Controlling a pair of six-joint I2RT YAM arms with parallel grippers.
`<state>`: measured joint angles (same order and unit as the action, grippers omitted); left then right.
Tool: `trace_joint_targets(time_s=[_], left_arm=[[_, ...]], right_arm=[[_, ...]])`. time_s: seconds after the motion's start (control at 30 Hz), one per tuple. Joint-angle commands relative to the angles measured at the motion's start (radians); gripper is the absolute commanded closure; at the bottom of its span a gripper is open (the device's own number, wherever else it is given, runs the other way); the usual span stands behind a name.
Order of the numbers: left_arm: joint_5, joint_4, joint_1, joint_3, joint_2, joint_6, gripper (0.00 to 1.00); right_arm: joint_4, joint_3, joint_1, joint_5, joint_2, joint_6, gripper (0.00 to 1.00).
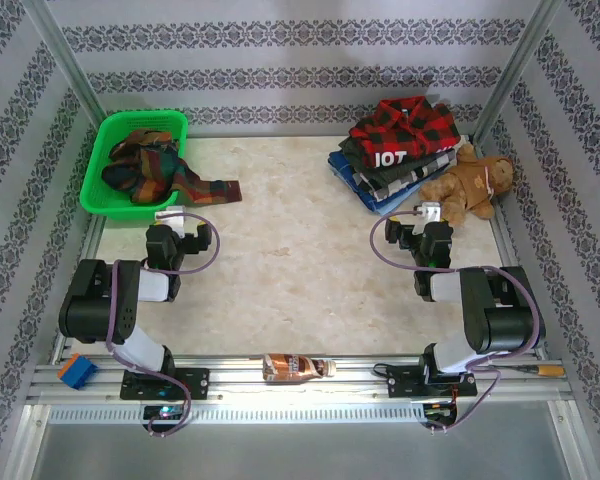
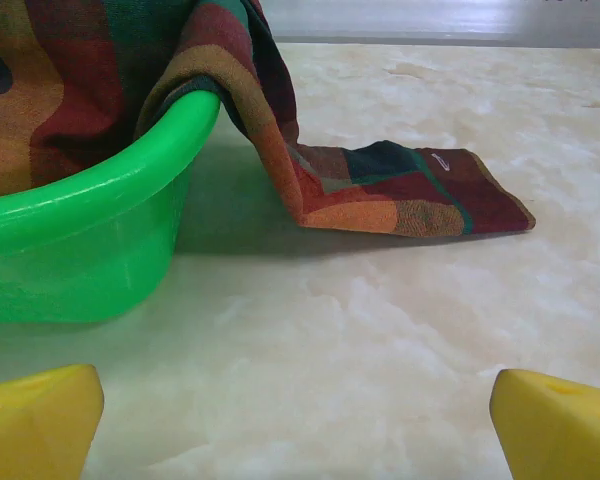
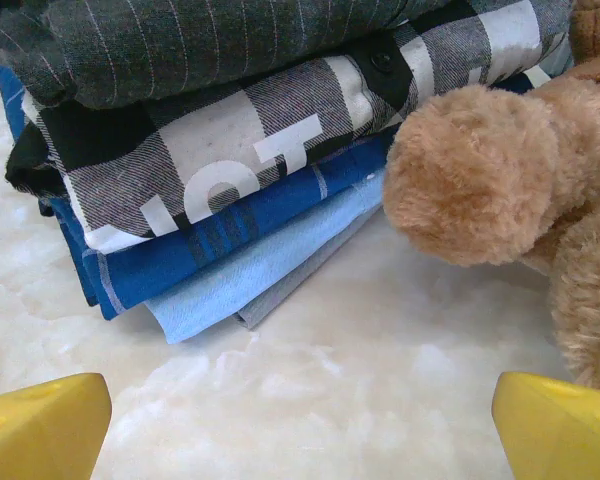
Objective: Fold and stack the long sleeve shirts
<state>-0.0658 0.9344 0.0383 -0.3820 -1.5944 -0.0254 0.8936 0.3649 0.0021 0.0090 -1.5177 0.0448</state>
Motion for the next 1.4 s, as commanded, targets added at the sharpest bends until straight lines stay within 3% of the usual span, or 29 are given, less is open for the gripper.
trace_joint_targets(time_s=[0.0, 0.97, 1.13, 1.37], left_arm=[[0.015, 0.011, -0.009, -0.003, 0.007, 0.005, 0.01], [0.017, 0.003, -0.011, -0.005, 0.012, 0.003, 0.01], [-0.017, -0.322, -0.047, -0.062, 0.263, 0.034, 0.0], [0.038, -0.755, -0.155, -0.123, 0.673, -0.121, 0.0]], right_arm=[[0.005, 0.022, -0.001, -0.016, 0.003, -0.017, 0.02], [0.01, 0.025, -0.005, -0.03, 0.007, -0.008, 0.02], [-0.328, 0.104, 0.157, 0.189, 0.217, -0.136, 0.02], [-0.671, 0.147, 0.321, 0.305, 0.549, -0.037, 0.02]])
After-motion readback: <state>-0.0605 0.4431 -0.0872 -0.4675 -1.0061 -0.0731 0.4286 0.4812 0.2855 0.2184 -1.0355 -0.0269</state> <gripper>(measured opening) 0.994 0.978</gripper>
